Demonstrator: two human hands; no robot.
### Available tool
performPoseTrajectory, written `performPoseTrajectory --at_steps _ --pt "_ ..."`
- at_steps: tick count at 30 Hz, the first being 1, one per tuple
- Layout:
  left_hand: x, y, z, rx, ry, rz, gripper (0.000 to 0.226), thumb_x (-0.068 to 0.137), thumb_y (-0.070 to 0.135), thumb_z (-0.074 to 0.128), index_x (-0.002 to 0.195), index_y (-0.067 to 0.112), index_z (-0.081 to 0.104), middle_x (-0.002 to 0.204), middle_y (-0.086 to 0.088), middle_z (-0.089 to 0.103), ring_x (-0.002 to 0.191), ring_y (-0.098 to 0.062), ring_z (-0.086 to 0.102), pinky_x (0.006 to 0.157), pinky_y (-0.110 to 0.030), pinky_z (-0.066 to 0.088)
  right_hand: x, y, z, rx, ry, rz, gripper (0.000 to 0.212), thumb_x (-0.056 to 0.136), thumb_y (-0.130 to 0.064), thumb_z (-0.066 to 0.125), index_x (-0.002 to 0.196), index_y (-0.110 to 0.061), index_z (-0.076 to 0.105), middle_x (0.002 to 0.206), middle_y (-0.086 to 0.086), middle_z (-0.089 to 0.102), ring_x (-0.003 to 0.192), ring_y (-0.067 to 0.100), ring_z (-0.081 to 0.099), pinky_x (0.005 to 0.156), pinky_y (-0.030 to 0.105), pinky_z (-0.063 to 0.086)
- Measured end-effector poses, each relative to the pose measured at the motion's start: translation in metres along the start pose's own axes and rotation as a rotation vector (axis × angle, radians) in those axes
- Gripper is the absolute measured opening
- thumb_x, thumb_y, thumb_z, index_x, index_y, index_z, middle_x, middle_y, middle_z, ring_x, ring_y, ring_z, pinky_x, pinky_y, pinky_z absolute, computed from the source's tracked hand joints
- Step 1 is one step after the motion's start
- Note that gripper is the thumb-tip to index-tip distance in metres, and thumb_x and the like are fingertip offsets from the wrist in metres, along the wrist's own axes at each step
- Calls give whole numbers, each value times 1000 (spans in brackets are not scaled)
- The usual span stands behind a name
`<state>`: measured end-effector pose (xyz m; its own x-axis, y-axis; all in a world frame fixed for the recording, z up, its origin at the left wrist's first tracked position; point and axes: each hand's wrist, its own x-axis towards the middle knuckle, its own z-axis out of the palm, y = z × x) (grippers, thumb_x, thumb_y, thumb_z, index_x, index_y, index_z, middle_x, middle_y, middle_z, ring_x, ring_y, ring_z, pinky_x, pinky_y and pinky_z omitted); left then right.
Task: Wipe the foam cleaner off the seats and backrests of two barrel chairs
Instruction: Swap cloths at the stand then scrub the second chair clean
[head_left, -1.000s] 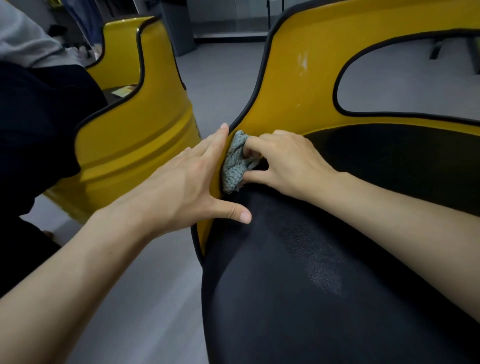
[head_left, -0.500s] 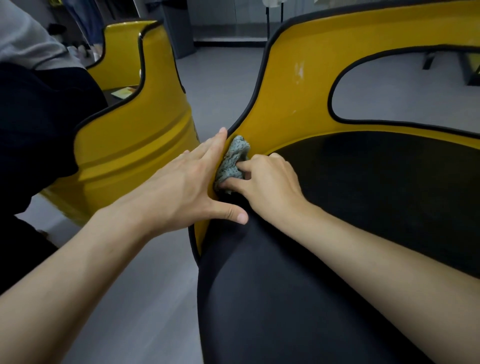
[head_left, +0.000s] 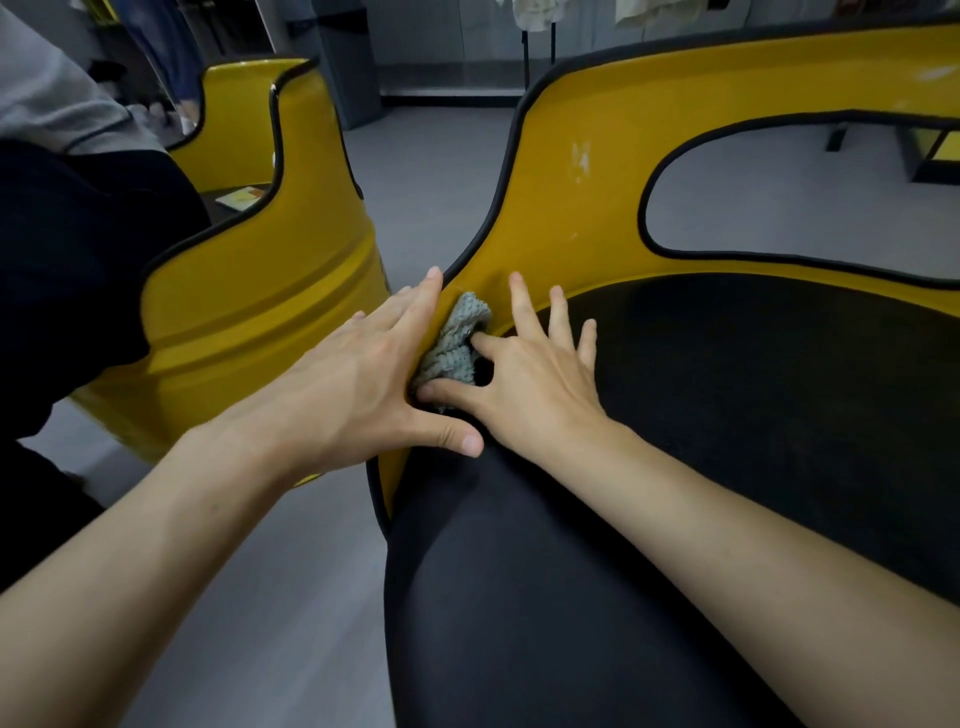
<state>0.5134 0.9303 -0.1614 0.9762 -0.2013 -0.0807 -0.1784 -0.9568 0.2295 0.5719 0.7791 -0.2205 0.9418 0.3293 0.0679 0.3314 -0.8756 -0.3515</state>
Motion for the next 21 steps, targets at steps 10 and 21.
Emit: performPoseTrajectory --at_steps 10,21 --pt "4 -3 3 29 8 7 143 57 90 59 158 29 -23 168 14 -15 152 -2 -16 128 -40 1 6 -5 2 -114 -204 79 87 91 -80 11 161 -29 -2 164 2 -28 149 41 -25 116 64 -16" --pt "6 -10 3 30 -16 41 150 48 103 52 155 35 -27 156 28 -25 148 5 -25 126 -35 -2 10 -11 3 -43 -179 103 69 103 -61 11 161 -27 1 163 5 -30 147 40 -29 118 61 -15"
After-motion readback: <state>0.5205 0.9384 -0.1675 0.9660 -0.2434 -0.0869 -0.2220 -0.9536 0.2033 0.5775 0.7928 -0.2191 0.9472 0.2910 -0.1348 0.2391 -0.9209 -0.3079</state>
